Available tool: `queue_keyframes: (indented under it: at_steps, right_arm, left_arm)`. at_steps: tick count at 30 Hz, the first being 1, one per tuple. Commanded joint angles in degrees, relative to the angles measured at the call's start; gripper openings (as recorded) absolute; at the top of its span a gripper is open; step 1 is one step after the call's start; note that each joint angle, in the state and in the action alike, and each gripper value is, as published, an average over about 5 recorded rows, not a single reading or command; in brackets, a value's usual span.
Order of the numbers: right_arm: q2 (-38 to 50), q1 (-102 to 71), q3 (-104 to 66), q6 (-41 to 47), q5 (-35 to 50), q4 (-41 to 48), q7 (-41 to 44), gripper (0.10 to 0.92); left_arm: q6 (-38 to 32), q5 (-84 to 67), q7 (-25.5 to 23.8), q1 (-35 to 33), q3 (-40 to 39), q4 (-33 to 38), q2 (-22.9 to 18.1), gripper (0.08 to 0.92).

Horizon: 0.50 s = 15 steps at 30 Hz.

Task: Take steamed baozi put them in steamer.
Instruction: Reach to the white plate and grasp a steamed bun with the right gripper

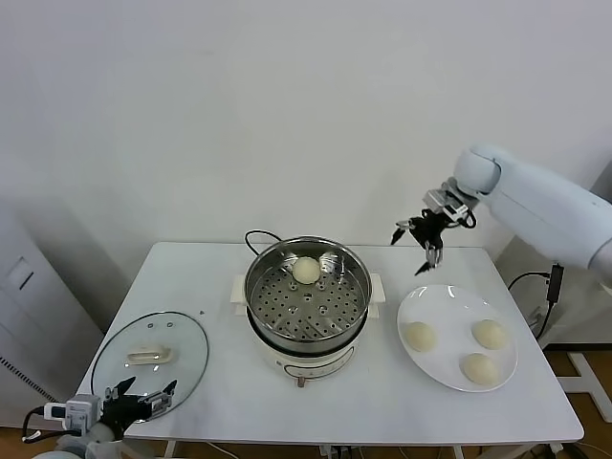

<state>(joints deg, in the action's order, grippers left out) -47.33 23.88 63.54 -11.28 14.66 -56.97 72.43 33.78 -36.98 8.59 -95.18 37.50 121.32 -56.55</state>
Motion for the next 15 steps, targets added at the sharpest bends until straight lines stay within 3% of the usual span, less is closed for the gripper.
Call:
queue_keyframes:
  at_steps: [1,15]
  right_arm:
    - [4.95,-5.75,2.03,8.65,2.44,-4.73,-2.91,0.823]
    - [5.99,-12.0,0.03,9.48,-1.66,-4.62,-4.44,0.823]
  left_arm:
    - [0.26,-0.04,0.18,0.18,-0.09,0.01,-0.09,0.823]
    - [0.35,0.03,0.29,0.35,-0.29,-0.39,-0.01,0.823]
